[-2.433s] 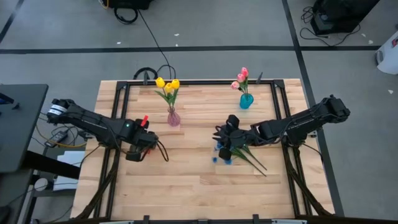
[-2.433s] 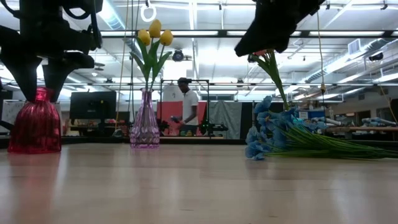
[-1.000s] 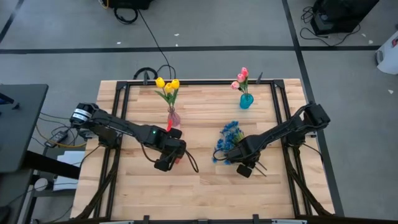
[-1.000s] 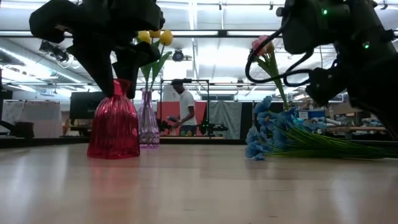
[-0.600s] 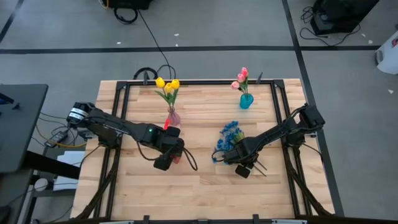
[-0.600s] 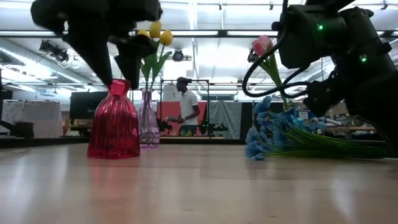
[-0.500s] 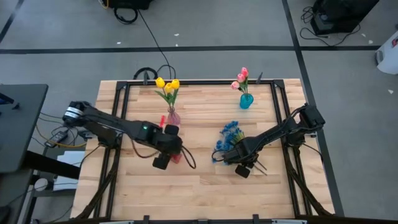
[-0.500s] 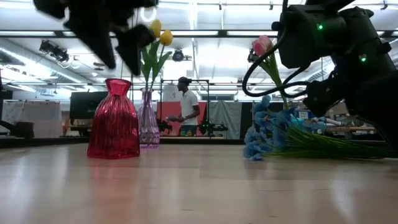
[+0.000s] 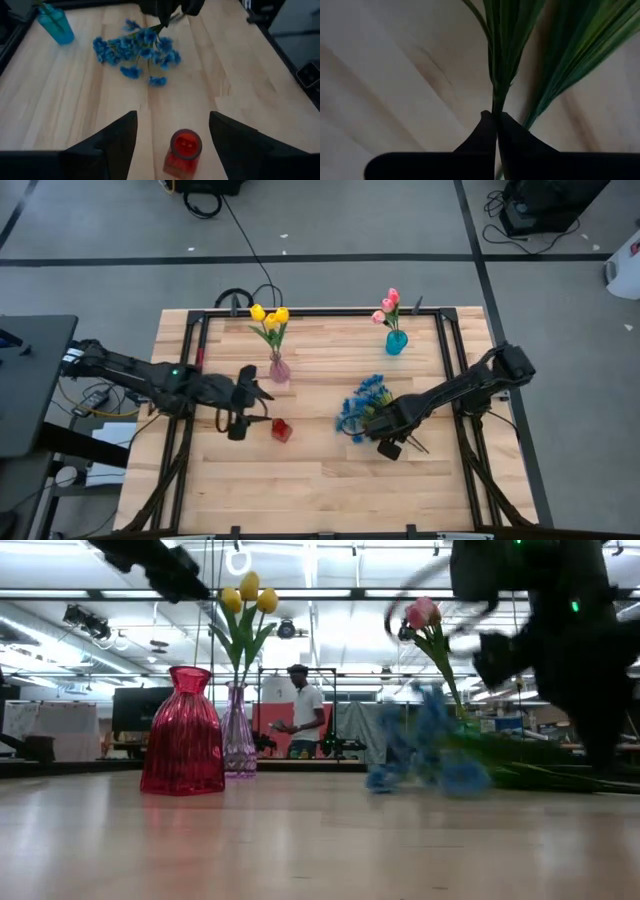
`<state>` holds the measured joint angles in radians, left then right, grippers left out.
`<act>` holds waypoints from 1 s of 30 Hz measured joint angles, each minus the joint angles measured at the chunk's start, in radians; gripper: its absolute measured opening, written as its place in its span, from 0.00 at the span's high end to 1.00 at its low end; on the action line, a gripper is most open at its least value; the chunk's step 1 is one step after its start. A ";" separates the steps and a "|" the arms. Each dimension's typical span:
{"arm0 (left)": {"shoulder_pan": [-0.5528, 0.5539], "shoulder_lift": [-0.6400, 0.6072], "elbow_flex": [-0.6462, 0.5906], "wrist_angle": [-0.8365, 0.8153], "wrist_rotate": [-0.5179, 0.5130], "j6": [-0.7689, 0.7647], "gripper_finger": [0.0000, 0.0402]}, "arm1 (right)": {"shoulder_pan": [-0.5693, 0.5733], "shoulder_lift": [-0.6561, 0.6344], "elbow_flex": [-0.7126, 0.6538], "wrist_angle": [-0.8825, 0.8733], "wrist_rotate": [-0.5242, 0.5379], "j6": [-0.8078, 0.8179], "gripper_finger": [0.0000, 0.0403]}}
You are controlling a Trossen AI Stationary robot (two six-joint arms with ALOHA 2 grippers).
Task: Sort flowers into vase by color
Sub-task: Put the left blue flowers into the red vase
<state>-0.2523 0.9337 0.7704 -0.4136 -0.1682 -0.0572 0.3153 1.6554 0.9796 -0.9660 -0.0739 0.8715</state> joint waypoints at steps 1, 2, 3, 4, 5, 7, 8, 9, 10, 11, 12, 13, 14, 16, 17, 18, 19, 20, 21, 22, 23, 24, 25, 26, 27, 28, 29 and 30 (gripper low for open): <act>-0.002 -0.028 -0.029 0.016 -0.005 -0.013 0.37 | 0.000 -0.025 0.006 0.004 0.022 0.000 0.97; -0.006 -0.052 -0.058 0.040 -0.014 -0.028 0.38 | 0.000 -0.051 0.013 0.006 0.045 0.000 0.97; -0.011 -0.071 -0.087 0.070 -0.021 -0.039 0.38 | 0.000 -0.079 0.020 0.007 0.068 0.000 0.97; -0.017 -0.087 -0.116 0.101 -0.021 -0.051 0.38 | 0.001 -0.107 0.029 0.010 0.098 -0.002 0.97; -0.023 -0.101 -0.143 0.127 -0.023 -0.058 0.38 | 0.001 -0.136 0.034 0.024 0.131 -0.007 0.97; -0.039 -0.118 -0.189 0.170 -0.034 -0.081 0.38 | 0.007 -0.192 0.036 0.076 0.195 -0.031 0.97; -0.046 -0.122 -0.208 0.186 -0.048 -0.088 0.38 | 0.011 -0.216 0.036 0.108 0.228 -0.052 0.97; -0.054 -0.124 -0.225 0.193 -0.055 -0.101 0.38 | 0.016 -0.235 0.036 0.149 0.261 -0.079 0.97; -0.062 -0.124 -0.240 0.201 -0.068 -0.106 0.38 | 0.019 -0.251 0.036 0.196 0.293 -0.109 0.97; -0.069 -0.124 -0.252 0.212 -0.075 -0.111 0.38 | 0.022 -0.265 0.036 0.242 0.328 -0.142 0.97; -0.075 -0.124 -0.263 0.219 -0.079 -0.115 0.38 | 0.025 -0.273 0.036 0.293 0.363 -0.175 0.97; -0.082 -0.124 -0.272 0.225 -0.082 -0.123 0.38 | 0.026 -0.277 0.036 0.348 0.392 -0.212 0.97; -0.088 -0.124 -0.280 0.233 -0.085 -0.130 0.38 | 0.025 -0.278 0.036 0.410 0.411 -0.251 0.97; -0.096 -0.124 -0.293 0.239 -0.092 -0.135 0.38 | 0.014 -0.267 0.036 0.553 0.424 -0.334 0.96; -0.100 -0.124 -0.299 0.238 -0.093 -0.139 0.38 | 0.006 -0.258 0.036 0.631 0.419 -0.379 0.96; -0.104 -0.124 -0.304 0.238 -0.093 -0.148 0.38 | -0.002 -0.241 0.036 0.715 0.412 -0.419 0.96; -0.109 -0.124 -0.310 0.239 -0.094 -0.160 0.38 | -0.010 -0.225 0.036 0.804 0.398 -0.463 0.96; -0.114 -0.124 -0.318 0.242 -0.092 -0.172 0.38 | -0.017 -0.203 0.036 0.885 0.383 -0.511 0.96; -0.117 -0.122 -0.327 0.239 -0.090 -0.184 0.38 | -0.025 -0.178 0.036 0.966 0.368 -0.555 0.96; -0.122 -0.118 -0.335 0.240 -0.087 -0.194 0.38 | -0.033 -0.152 0.036 1.050 0.345 -0.596 0.96; -0.125 -0.115 -0.344 0.239 -0.083 -0.208 0.38 | -0.043 -0.123 0.036 1.130 0.319 -0.633 0.96; -0.128 -0.111 -0.351 0.240 -0.083 -0.220 0.38 | -0.052 -0.092 0.036 1.213 0.289 -0.662 0.96; -0.130 -0.107 -0.356 0.244 -0.083 -0.237 0.38 | -0.062 -0.061 0.036 1.287 0.255 -0.688 0.96; -0.133 -0.100 -0.362 0.256 -0.083 -0.242 0.38 | -0.071 -0.030 0.036 1.355 0.232 -0.710 0.96; -0.137 -0.092 -0.371 0.278 -0.083 -0.248 0.38 | -0.081 0.003 0.036 1.425 0.208 -0.730 0.96; -0.142 -0.084 -0.379 0.300 -0.083 -0.251 0.38 | -0.090 0.031 0.036 1.478 0.197 -0.746 0.96; -0.146 -0.072 -0.391 0.327 -0.082 -0.256 0.37 | -0.098 0.055 0.038 1.517 0.188 -0.761 0.96; -0.150 -0.060 -0.401 0.356 -0.082 -0.258 0.37 | -0.106 0.076 0.048 1.523 0.184 -0.773 0.96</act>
<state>-0.4019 0.8737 0.3691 -0.0572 -0.2502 -0.3154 0.2096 1.7314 1.0272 0.5574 0.1105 0.0980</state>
